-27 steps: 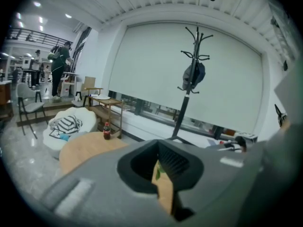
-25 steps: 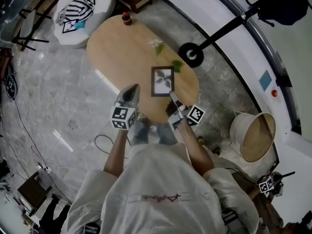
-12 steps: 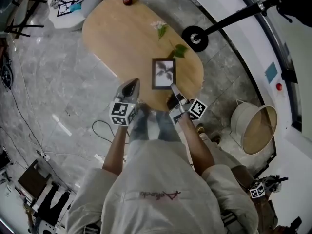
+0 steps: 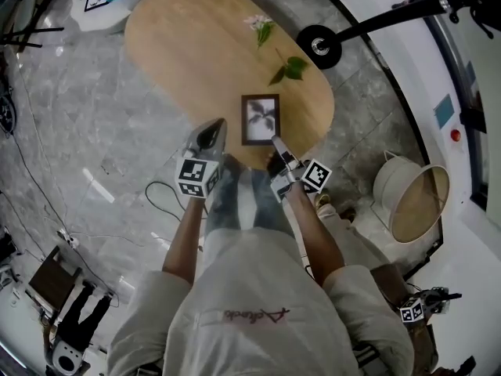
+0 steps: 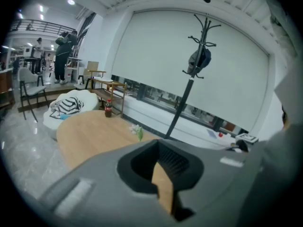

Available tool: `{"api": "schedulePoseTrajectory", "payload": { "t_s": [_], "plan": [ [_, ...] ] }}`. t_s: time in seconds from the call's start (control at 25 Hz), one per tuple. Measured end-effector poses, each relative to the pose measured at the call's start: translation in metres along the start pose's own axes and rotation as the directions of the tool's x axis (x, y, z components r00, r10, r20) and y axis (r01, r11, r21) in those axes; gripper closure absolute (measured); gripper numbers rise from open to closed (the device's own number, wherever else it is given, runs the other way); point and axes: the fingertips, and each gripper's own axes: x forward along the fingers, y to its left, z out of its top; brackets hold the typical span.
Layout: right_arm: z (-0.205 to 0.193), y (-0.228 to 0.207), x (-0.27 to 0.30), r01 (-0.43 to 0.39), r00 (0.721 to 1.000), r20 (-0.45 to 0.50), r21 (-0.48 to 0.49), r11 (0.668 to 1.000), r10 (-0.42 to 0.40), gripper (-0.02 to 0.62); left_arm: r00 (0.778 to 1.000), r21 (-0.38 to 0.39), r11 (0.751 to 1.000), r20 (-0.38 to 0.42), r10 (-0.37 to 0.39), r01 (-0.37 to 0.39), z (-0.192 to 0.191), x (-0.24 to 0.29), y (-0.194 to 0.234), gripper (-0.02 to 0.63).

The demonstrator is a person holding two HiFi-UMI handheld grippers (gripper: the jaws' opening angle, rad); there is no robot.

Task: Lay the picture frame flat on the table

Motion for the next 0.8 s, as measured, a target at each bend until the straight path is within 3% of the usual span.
{"api": "schedulePoseTrajectory", "payload": {
  "t_s": [0.8],
  "plan": [
    [-0.009,-0.115,0.010,0.108,0.994,-0.028,0.047,0.993,-0.107,0.520,0.997,-0.026,1.000,-0.082,0.001,-0.003,-0.094,0.051,0.035,0.606]
  ]
}}
